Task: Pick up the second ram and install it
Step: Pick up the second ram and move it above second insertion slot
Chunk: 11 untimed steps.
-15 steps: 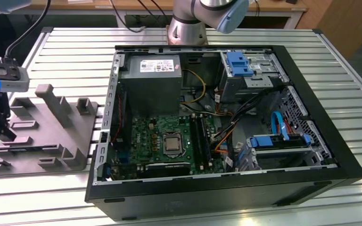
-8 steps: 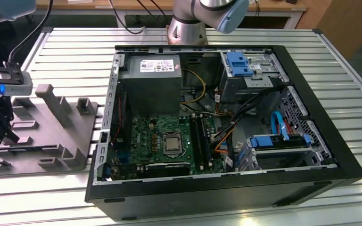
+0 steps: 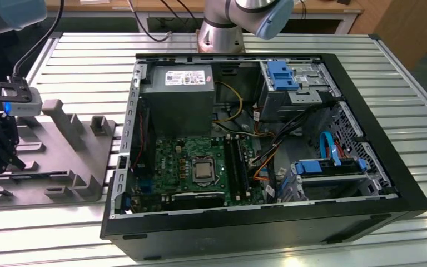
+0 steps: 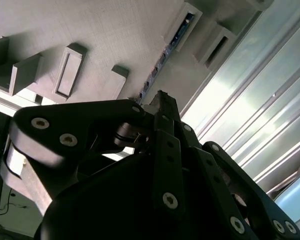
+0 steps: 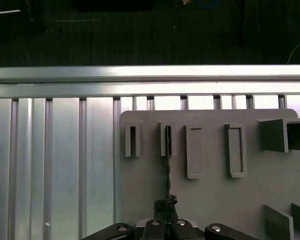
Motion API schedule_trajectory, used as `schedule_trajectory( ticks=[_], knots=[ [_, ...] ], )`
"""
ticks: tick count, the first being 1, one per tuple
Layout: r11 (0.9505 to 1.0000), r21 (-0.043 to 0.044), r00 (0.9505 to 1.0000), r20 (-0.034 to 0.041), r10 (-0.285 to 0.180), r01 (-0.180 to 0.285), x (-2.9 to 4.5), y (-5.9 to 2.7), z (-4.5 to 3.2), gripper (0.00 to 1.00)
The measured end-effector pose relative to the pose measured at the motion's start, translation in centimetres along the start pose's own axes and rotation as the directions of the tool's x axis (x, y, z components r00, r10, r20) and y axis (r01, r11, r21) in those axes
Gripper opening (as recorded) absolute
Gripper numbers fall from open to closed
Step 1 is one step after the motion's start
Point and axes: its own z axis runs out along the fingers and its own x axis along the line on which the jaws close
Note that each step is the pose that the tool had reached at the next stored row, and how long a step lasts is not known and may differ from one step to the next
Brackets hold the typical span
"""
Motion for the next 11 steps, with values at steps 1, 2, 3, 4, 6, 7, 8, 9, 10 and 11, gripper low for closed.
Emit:
schedule_trajectory(
  ticks=[1,2,3,4,6,7,8,9,10,11],
  knots=[
    [1.0,0.0,1.0,0.001,0.0,0.0,0.0,-0.01,0.0,0.1],
    [1.0,0.0,1.0,0.0019,-0.001,0.001,-0.01,-0.01,0.01,0.1],
    [1.0,0.0003,1.0,0.0025,-0.002,0.002,-0.04,-0.02,0.04,0.1],
    [1.0,0.0003,1.0,0.0026,-0.003,0.003,-0.08,-0.02,0.09,0.1],
    [1.0,-0.0002,1.0,0.0022,-0.007,0.007,-0.15,-0.05,0.22,0.1],
    [1.0,-0.0003,0.9999,0.002,-0.01,0.01,-0.18,-0.09,0.31,0.1],
    [0.9999,-0.0005,0.9999,0.0018,-0.014,0.014,-0.2,-0.12,0.42,0.1],
    [0.9998,-0.0006,0.9998,0.0016,-0.02,0.02,-0.2,-0.14,0.54,0.1],
    [0.9996,-0.0008,0.9996,0.0013,-0.027,0.027,-0.2,-0.16,0.66,0.1],
    [0.9994,-0.0011,0.9994,0.0009,-0.035,0.035,-0.19,-0.19,0.78,0.1]
  ],
)
